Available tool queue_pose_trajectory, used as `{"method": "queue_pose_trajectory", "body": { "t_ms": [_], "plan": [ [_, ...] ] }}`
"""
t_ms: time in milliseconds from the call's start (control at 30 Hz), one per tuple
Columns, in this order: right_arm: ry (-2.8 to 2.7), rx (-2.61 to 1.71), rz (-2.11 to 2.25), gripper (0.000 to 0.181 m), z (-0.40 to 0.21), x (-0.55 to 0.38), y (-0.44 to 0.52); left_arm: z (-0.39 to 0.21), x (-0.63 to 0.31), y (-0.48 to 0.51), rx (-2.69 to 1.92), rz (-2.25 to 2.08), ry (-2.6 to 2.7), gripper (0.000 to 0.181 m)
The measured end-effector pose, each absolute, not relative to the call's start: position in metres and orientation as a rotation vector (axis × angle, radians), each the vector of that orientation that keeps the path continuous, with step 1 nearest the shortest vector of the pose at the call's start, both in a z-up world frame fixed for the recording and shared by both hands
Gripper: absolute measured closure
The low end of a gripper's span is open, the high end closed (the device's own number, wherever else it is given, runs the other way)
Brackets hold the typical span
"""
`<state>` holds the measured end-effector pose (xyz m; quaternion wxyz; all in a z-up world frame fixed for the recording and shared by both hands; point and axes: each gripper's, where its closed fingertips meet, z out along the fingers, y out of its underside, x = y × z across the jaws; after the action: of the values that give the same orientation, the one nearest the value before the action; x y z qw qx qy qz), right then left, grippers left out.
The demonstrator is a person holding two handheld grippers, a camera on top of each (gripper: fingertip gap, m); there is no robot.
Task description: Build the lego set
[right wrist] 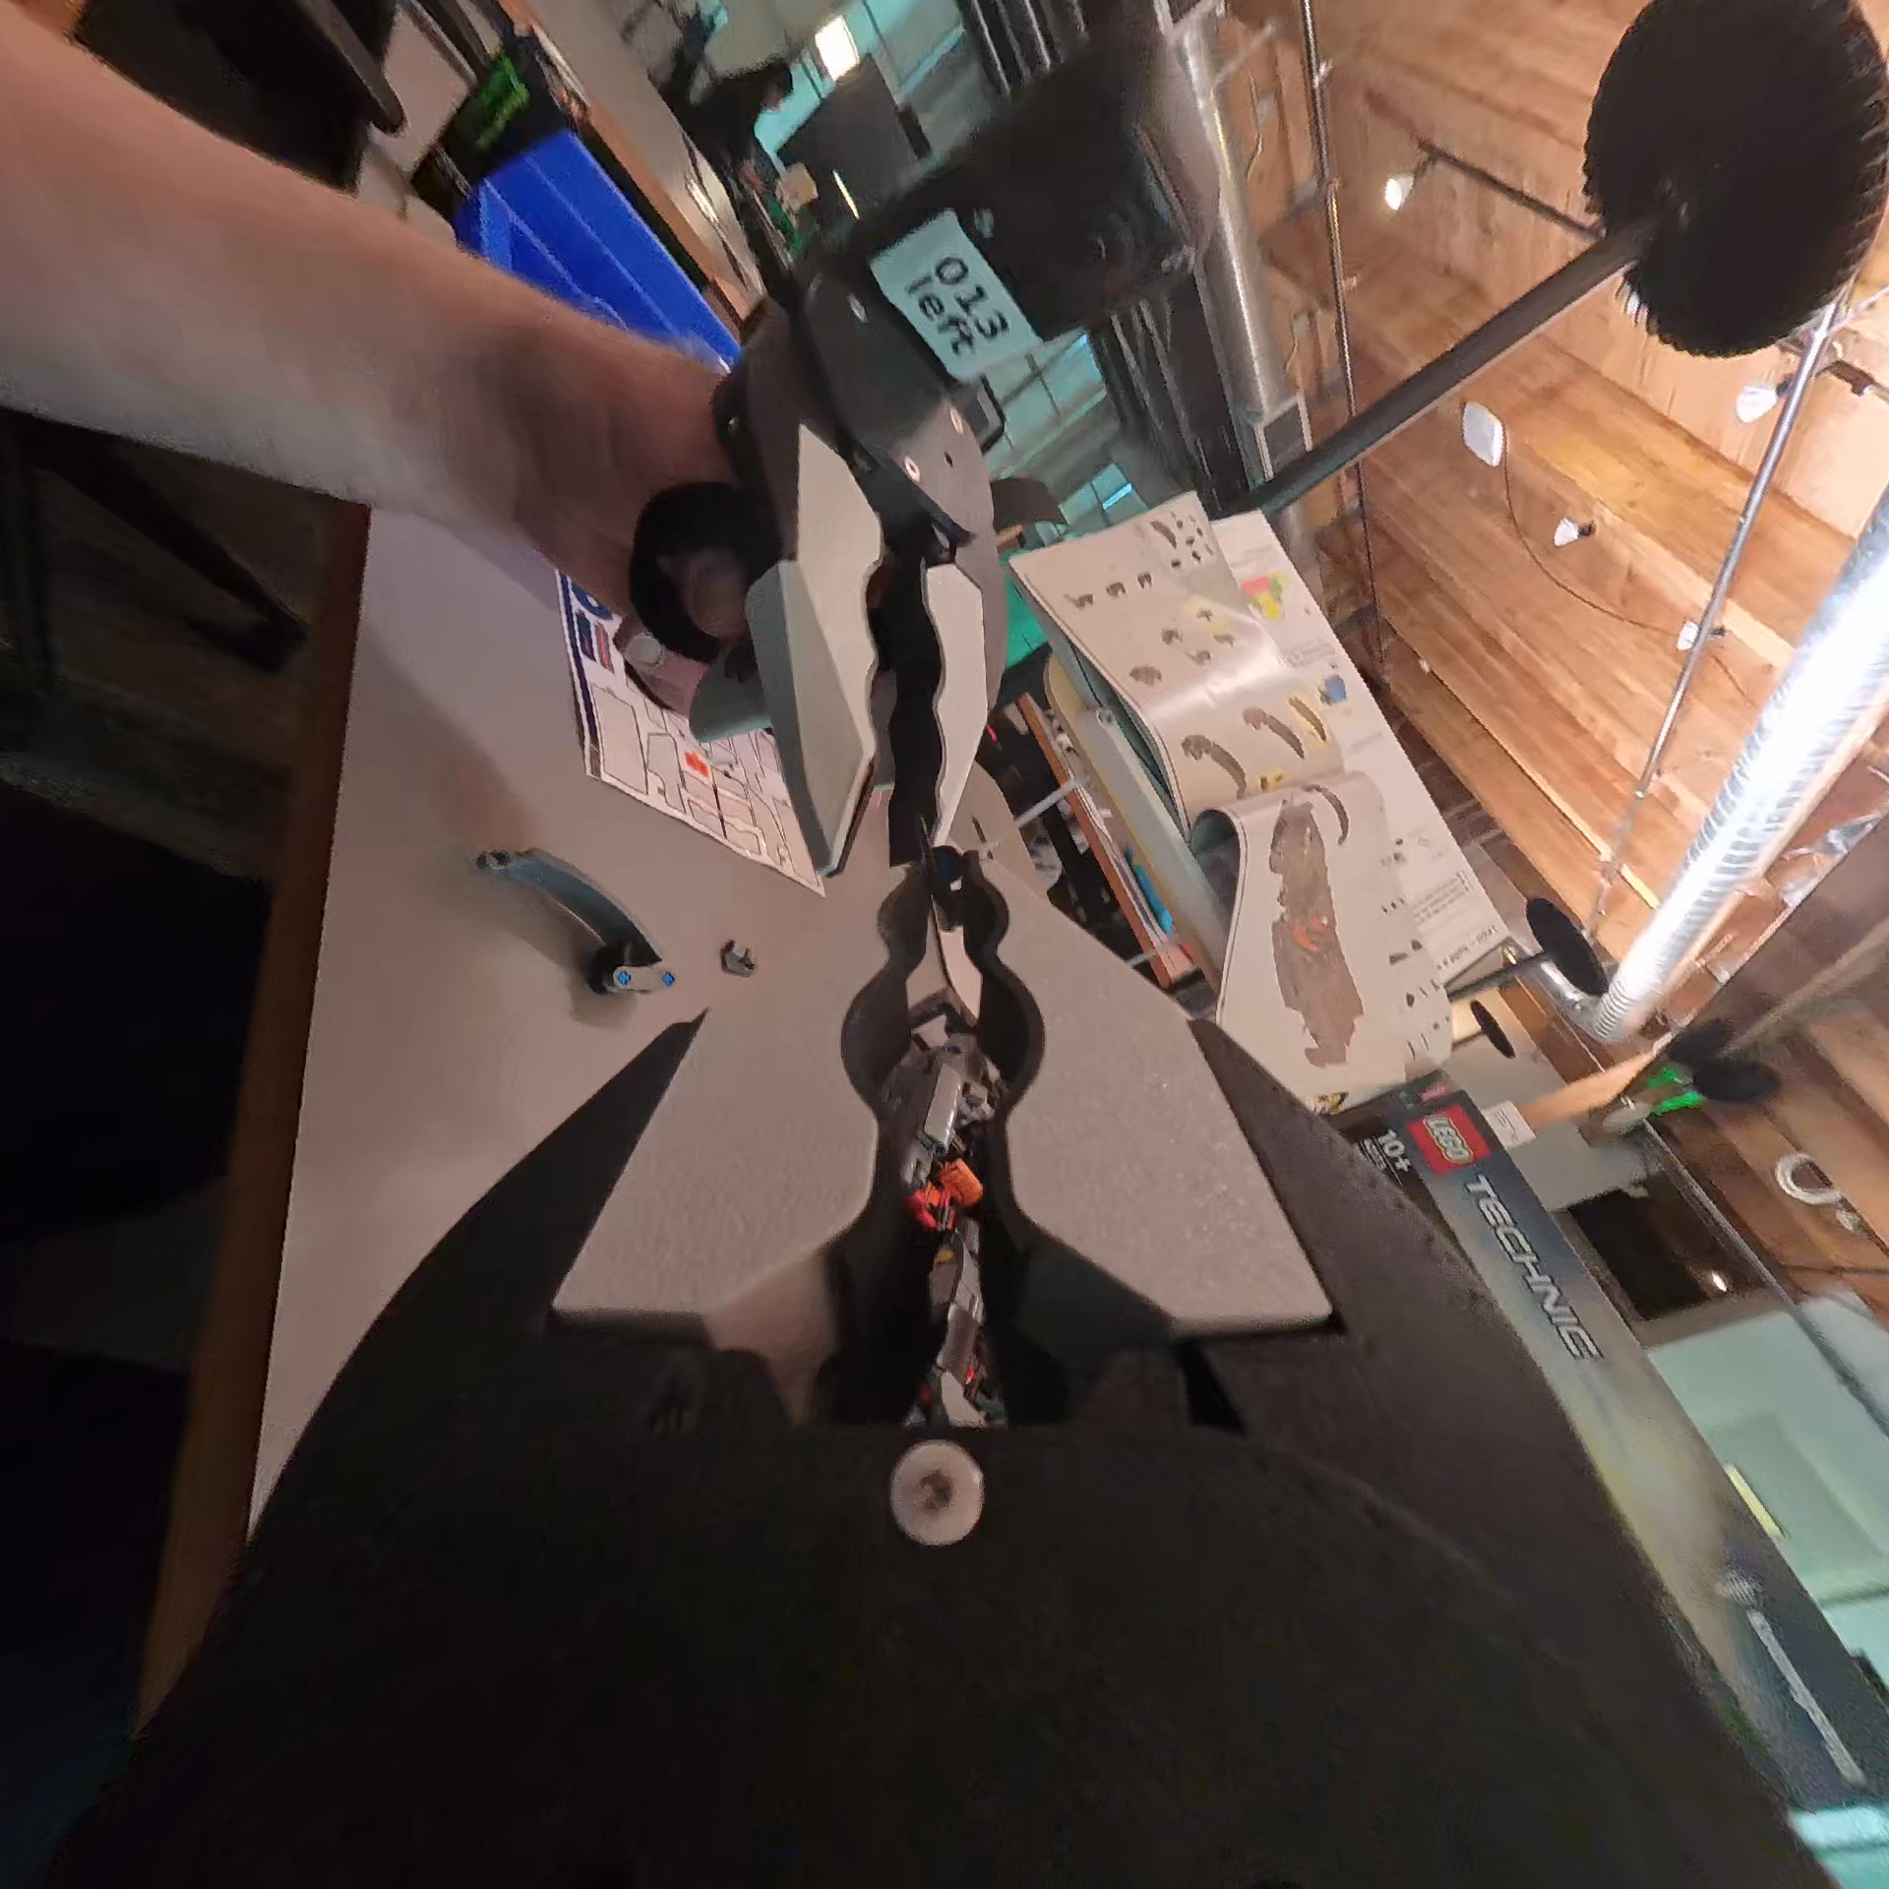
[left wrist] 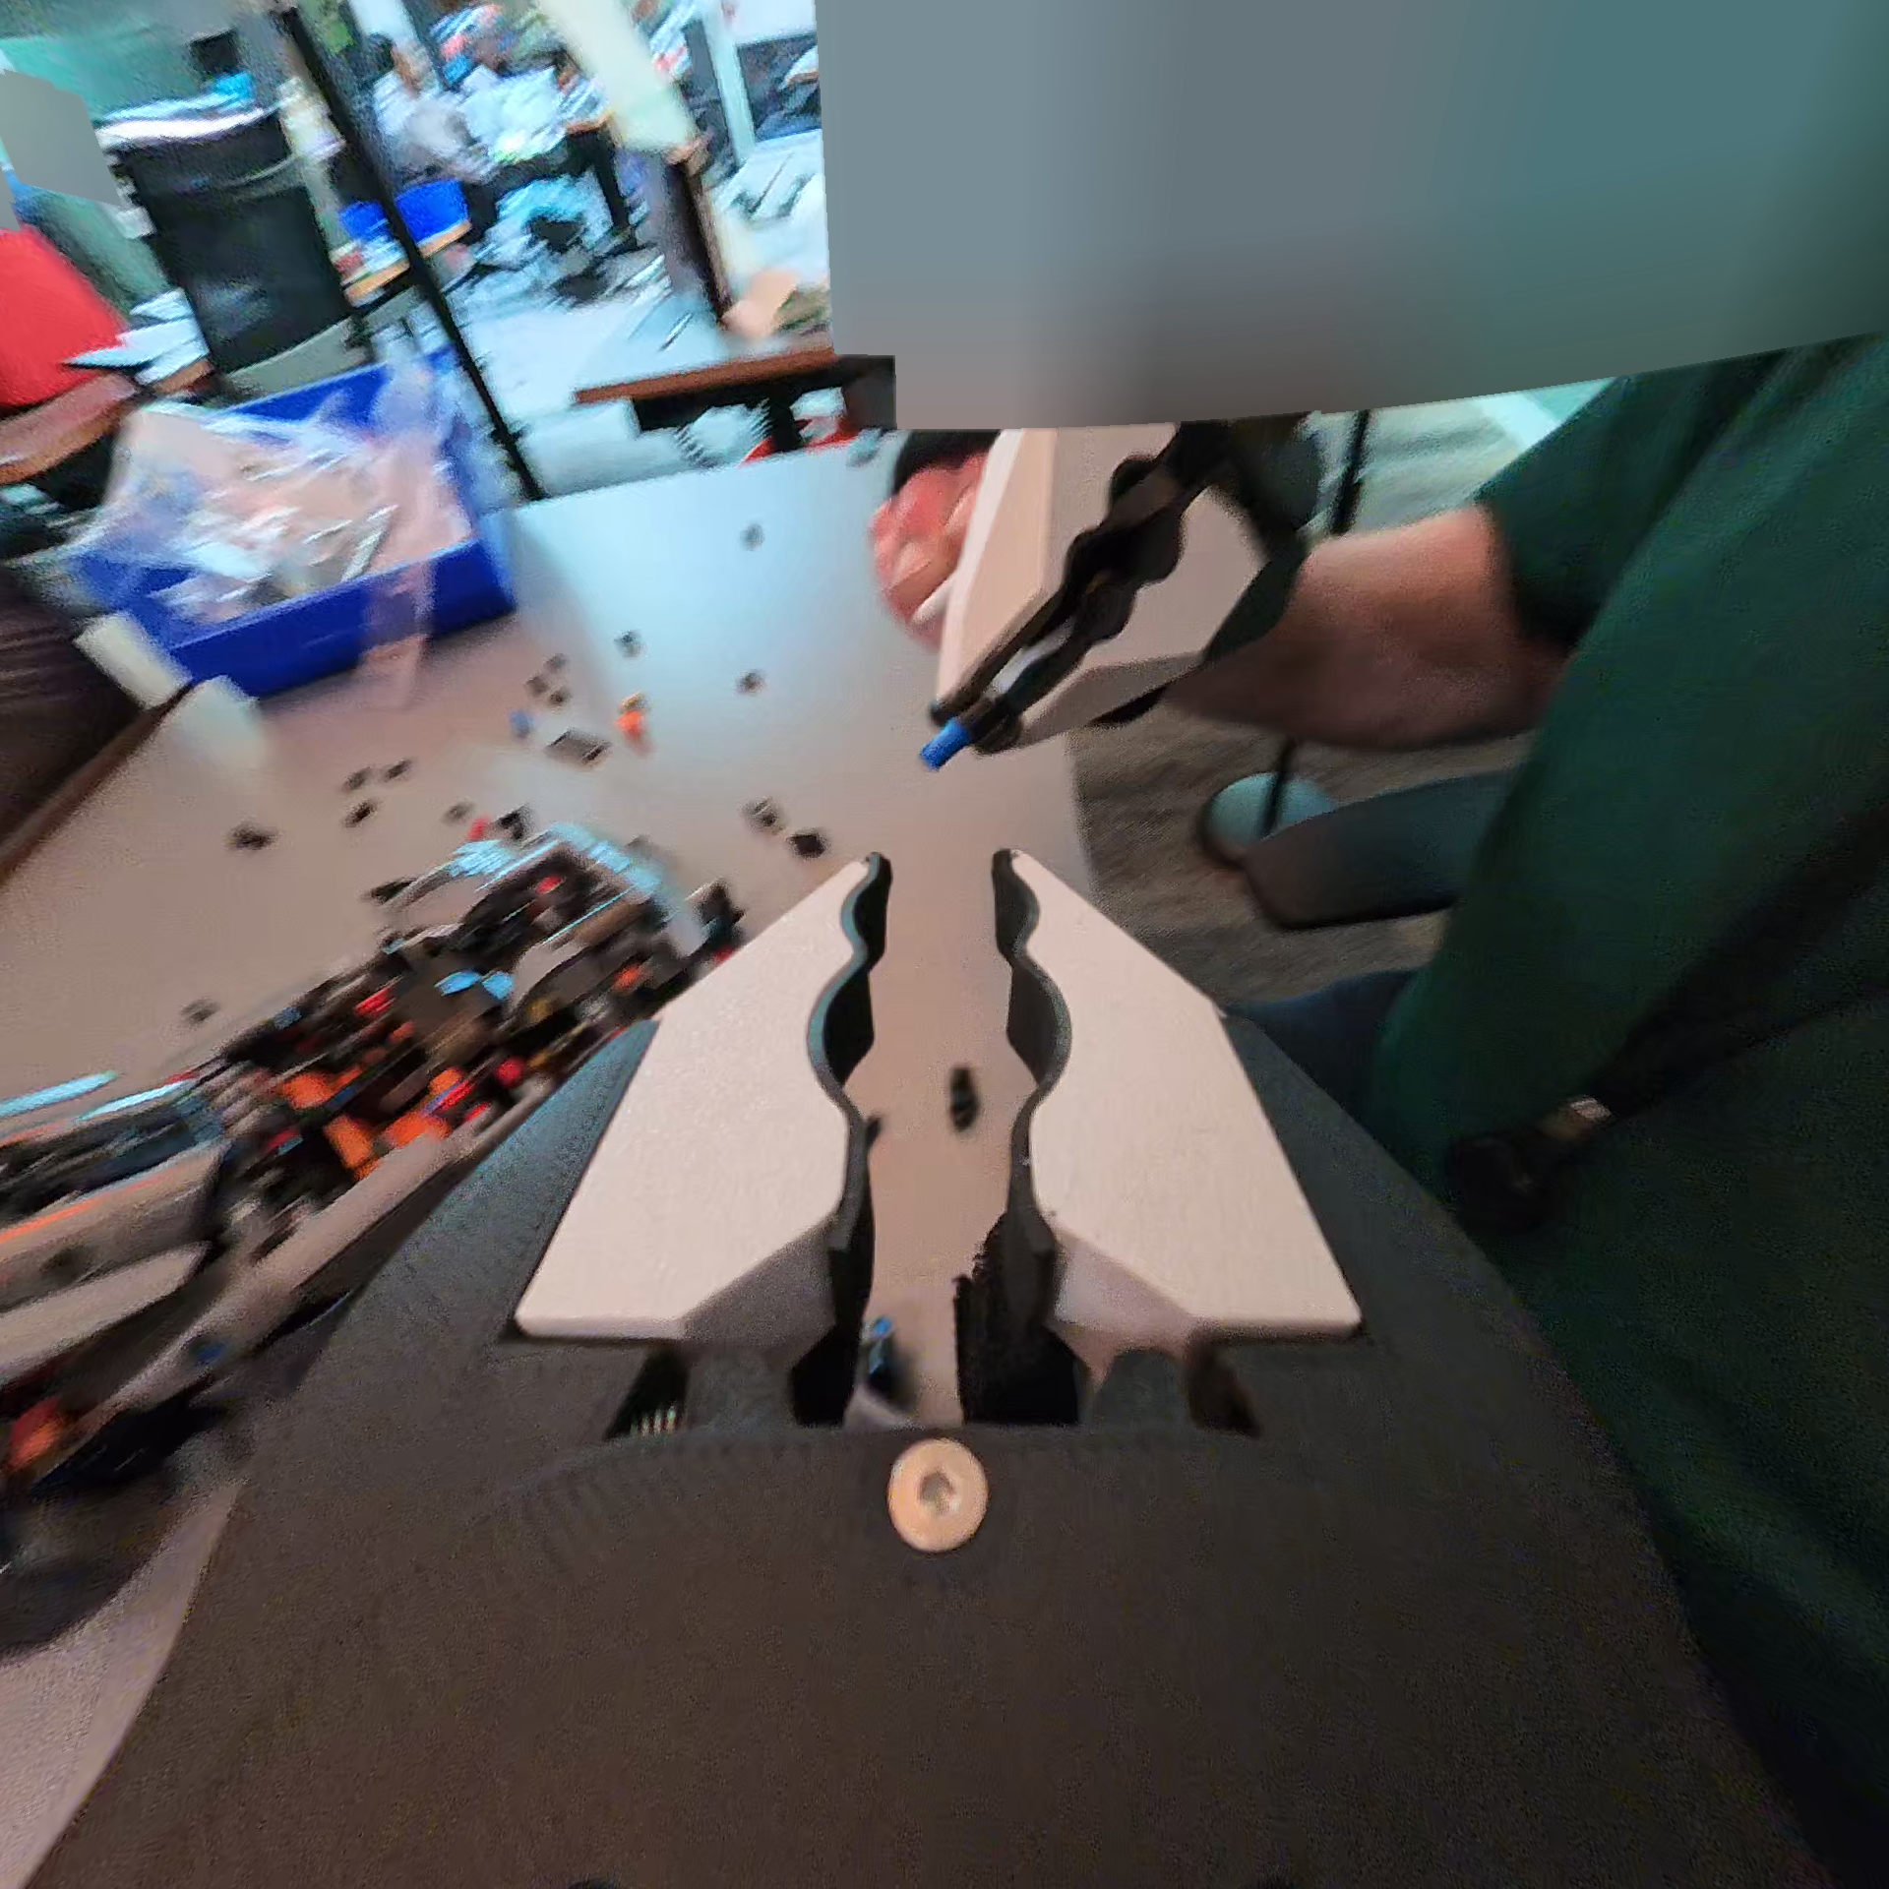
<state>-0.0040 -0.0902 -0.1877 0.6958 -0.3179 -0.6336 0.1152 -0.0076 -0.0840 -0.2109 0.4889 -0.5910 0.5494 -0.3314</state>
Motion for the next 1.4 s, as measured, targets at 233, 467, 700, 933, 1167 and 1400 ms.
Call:
{"method": "queue_pose_trajectory", "body": {
  "t_ms": [233, 467, 700, 933, 1167, 1400],
  "plan": [
    [-1.437, -0.62, 0.355, 0.177, -0.18, -0.003, -0.108, -0.188, 0.001, -0.105, -1.349, -1.245, 1.253, 0.169],
    [-1.443, -0.562, 0.399, 0.177, -0.173, -0.002, -0.119, -0.178, 0.003, -0.117, -1.258, -1.499, 1.189, 0.179],
    [-1.454, -0.518, 0.401, 0.177, -0.169, -0.002, -0.126, -0.167, 0.003, -0.124, -1.19, -1.723, 1.12, 0.174],
    [-1.447, -0.51, 0.415, 0.177, -0.169, -0.001, -0.127, -0.168, 0.005, -0.126, -1.202, -1.732, 1.126, 0.176],
    [-1.432, -0.511, 0.44, 0.176, -0.168, -0.001, -0.128, -0.167, 0.005, -0.127, -1.18, -1.674, 1.155, 0.179],
    [-1.379, -0.573, 0.43, 0.157, -0.168, -0.003, -0.113, -0.163, 0.001, -0.119, -1.142, -1.409, 1.177, 0.179]
  ]
}}
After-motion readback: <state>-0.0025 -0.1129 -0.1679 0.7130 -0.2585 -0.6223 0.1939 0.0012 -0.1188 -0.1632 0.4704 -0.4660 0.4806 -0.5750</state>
